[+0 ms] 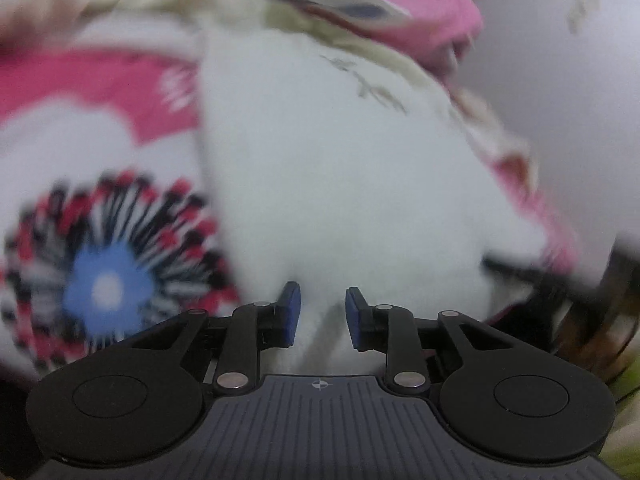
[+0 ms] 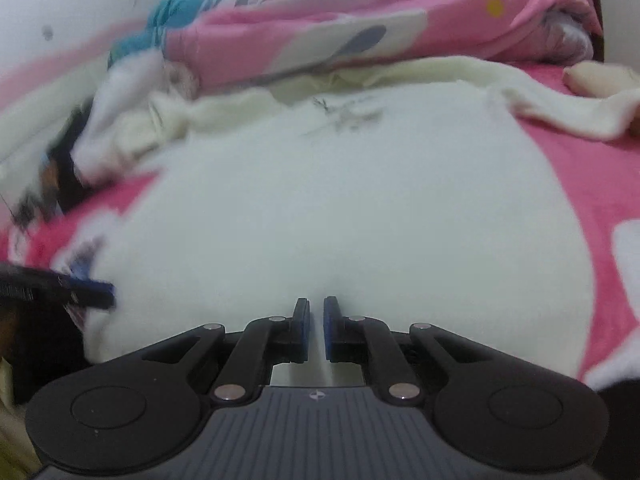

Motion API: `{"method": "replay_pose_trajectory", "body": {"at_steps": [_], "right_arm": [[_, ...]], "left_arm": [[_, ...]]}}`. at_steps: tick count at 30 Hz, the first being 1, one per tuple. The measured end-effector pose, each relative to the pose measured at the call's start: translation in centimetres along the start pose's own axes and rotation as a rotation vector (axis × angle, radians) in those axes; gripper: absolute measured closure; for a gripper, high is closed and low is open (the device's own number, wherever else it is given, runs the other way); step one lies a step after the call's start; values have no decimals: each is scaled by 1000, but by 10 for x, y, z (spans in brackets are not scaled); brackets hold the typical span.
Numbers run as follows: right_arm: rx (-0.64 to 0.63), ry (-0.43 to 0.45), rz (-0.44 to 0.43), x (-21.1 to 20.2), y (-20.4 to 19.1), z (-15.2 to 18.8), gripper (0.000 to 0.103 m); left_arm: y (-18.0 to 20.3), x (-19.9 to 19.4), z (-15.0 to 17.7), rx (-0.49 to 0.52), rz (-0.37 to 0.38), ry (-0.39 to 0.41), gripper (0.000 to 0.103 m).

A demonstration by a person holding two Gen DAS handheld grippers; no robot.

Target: Fold clothes

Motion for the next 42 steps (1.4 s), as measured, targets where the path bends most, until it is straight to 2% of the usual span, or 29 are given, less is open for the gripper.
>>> {"method": "replay_pose_trajectory", "body": {"at_steps": [3,5,7,10,13,15,17,18,21,25,27,32,36,39,42], "right_arm": [[-34,-47,24,-10,3,11,96],[-42,-68,31,-19,2,9,95],[-64,-23,18,-30,-4,-1,94],[-89,106,-36,-37,-19,-28,94],[-74,172,-23,-19,-26,-51,94],[-40,175,-1,-2,-24,-57,94],[-16,99,65,22,-15,-48,94],[3,101,68,27,-11,-42,95],[44,133,43,24,-4,-27,95],[95,99,14,17,3,-25,95],[147,66,-21,15,7,-38,94],[101,162,31,20,4,-85,94],[61,184,80,45,3,-116,94],[93,149,115,68,22,-131,94],[152,152,121,67,45,-128,97]], "left_arm": [[-11,-22,-5,-47,21,24,76],[-6,-36,-13,11,-16,68,74],[3,-42,-24,81,-24,101,74],[21,-26,-40,147,-17,110,73],[42,4,-52,222,-52,106,72],[49,26,-56,257,-101,83,72],[45,45,-57,234,-140,52,72],[43,48,-58,221,-134,55,71],[37,50,-58,182,-85,83,64],[37,49,-54,172,-68,102,61],[41,49,-52,189,-76,106,55],[52,51,-49,233,-109,114,46],[56,53,-47,263,-132,117,44],[57,53,-47,270,-141,112,44],[57,54,-49,262,-142,104,44]]}}
Point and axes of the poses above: each gripper's, at about its wrist camera, not at the fingertips, and x roughly the way its jaws point, y to its right, z to its underside, the point moved 7 cm from there along x, roughly the way its jaws point, and after that the axes turned 8 degrees about -y, right-handed, at the moved point
